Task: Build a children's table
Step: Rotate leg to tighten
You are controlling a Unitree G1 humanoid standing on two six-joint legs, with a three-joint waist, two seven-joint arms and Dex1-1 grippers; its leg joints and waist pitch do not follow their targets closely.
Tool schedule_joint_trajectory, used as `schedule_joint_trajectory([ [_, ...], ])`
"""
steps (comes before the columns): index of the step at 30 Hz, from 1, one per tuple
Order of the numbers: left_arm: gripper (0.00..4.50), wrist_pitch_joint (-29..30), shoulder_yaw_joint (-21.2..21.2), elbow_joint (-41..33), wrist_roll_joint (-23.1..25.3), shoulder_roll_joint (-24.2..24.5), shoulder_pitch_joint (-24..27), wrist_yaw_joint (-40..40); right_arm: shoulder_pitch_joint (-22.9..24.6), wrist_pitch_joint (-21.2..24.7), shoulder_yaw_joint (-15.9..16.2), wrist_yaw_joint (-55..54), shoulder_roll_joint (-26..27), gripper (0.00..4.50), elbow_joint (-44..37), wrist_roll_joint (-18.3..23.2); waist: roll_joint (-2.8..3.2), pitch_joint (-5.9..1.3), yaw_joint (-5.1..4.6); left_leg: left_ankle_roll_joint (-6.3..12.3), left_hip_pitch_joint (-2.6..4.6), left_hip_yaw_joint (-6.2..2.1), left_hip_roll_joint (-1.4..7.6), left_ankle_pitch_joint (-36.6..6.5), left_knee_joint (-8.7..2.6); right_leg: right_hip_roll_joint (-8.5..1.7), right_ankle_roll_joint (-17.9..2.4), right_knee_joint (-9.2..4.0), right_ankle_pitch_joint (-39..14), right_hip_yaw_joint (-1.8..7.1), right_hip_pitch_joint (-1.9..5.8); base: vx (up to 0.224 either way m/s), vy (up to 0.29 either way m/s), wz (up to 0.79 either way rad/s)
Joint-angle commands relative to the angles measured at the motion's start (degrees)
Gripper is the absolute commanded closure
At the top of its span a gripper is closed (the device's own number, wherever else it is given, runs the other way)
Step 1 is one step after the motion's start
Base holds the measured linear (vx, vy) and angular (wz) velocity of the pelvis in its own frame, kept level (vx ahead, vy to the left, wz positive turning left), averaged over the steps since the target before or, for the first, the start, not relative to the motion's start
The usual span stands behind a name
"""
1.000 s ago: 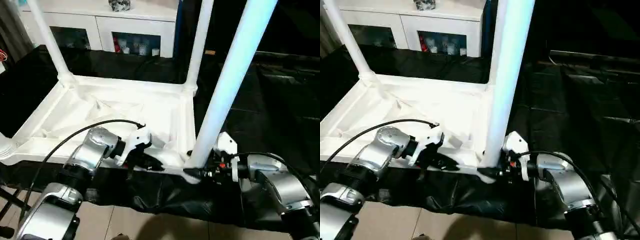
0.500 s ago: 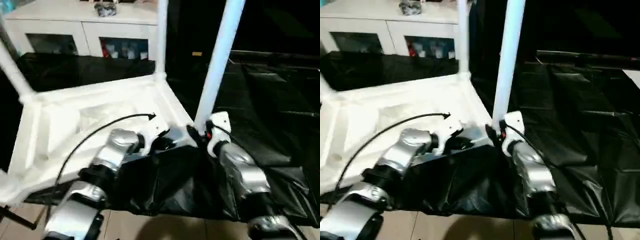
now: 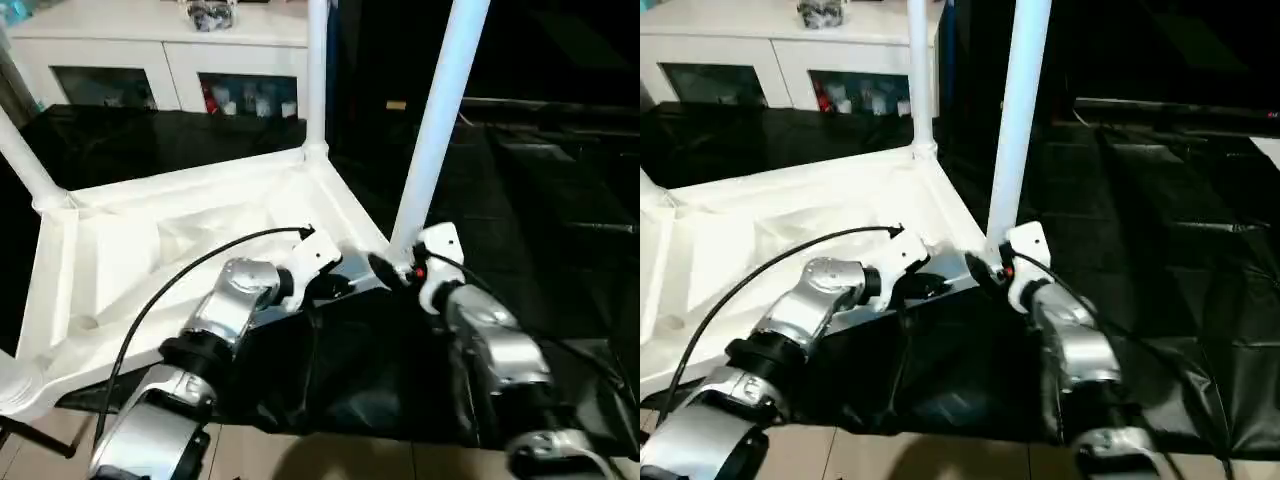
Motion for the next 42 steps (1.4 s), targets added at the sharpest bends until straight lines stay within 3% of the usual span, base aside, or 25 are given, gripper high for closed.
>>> schedule_joint_trajectory([
  [1, 4.5, -2.7, -2.3, -2.3, -4.3, -1.9, 0.2, -5.4, 1.1, 0.4, 8.9, 10.7, 1.0, 0.69, -2.1, 2.1, -1.04, -2.82, 0.25, 5.35, -0.56, -0.47, 1.65, -7.5, -3.31, -4.36, -10.2, -4.32, -12.5, 3.29, 2.96, 0.0, 0.0, 0.0],
  [7, 4.5, -4.1, -3.7, -3.2, -4.9, 2.8, 1.1, -14.7, 4.0, 1.5, 10.4, 24.4, -5.7, 0.69, -8.4, 5.9, -1.14, -2.65, 0.62, 6.11, -0.39, -0.56, 1.89, -9.1, -3.42, -4.3, -9.9, -4.56, -15.3, 3.19, 2.9, 0.0, 0.0, 0.0],
  [9, 4.5, -3.9, -3.7, -3.5, -5.2, 3.6, 1.2, -16.6, 4.8, 2.5, 10.7, 27.3, -7.2, 0.69, -10.1, 7.1, -0.9, -2.64, 1.16, 5.51, 0.16, -0.41, 2.35, -9.9, -3.48, -4.33, -10.6, -4.63, -15.4, 3.31, 2.34, 0.0, 0.0, 0.0],
  [13, 4.5, -2.9, -3.8, -4.3, -6.0, 4.5, 1.2, -19.3, 6.3, 2.9, 11.5, 31.0, -9.5, 0.69, -12.1, 7.8, -1.12, -2.68, 1.38, 4.95, -0.15, -0.53, 2.37, -9.3, -3.55, -4.4, -11.3, -4.17, -13.4, 3.31, 2.6, 0.0, 0.0, 0.0],
  [17, 4.5, -2.0, -3.7, -5.0, -7.5, 5.3, 1.0, -22.9, 8.3, 3.8, 12.5, 35.4, -11.8, 0.69, -14.8, 8.8, -1.42, -2.7, 2.2, 5.53, -0.31, -0.38, 2.27, -7.8, -3.38, -4.48, -11.1, -4.03, -12.5, 3.31, 2.71, 0.0, 0.0, 0.0],
  [22, 4.5, -1.9, -3.7, -4.6, -8.0, 6.4, 0.7, -25.7, 9.0, 5.3, 12.7, 37.1, -12.8, 0.98, -16.2, 9.6, -1.27, -2.63, 2.31, 4.85, -0.26, -0.47, 2.25, -8.7, -3.48, -4.53, -10.1, -4.37, -15.6, 3.27, 2.62, 0.0, 0.0, 0.0],
  [30, 4.5, -1.8, -3.5, -4.2, -7.7, 8.4, 0.4, -28.1, 9.2, 6.5, 12.9, 38.7, -14.0, 1.78, -17.1, 10.0, -1.31, -2.69, 2.48, 4.66, -0.26, -0.48, 2.27, -8.0, -3.46, -4.5, -10.2, -4.18, -14.3, 3.26, 2.66, 0.0, 0.0, 0.0],
  [38, 4.5, -1.7, -3.6, -4.1, -7.8, 8.8, 0.5, -28.4, 9.6, 7.1, 13.4, 38.9, -13.9, 1.93, -17.5, 9.8, -1.42, -2.71, 2.6, 4.5, -0.28, -0.47, 2.25, -7.6, -3.41, -4.54, -10.3, -4.1, -13.9, 3.26, 2.71, 0.0, 0.0, 0.0],
  [42, 4.5, -2.5, -2.7, -3.3, -7.3, 6.8, 0.6, -23.5, 10.1, 7.0, 12.6, 34.7, -11.2, 1.93, -16.3, 9.6, -1.56, -2.61, 2.58, 4.39, -0.29, -0.48, 2.23, -7.8, -3.47, -4.55, -9.9, -4.22, -14.9, 3.25, 2.64, 0.0, 0.0, 0.0],
])
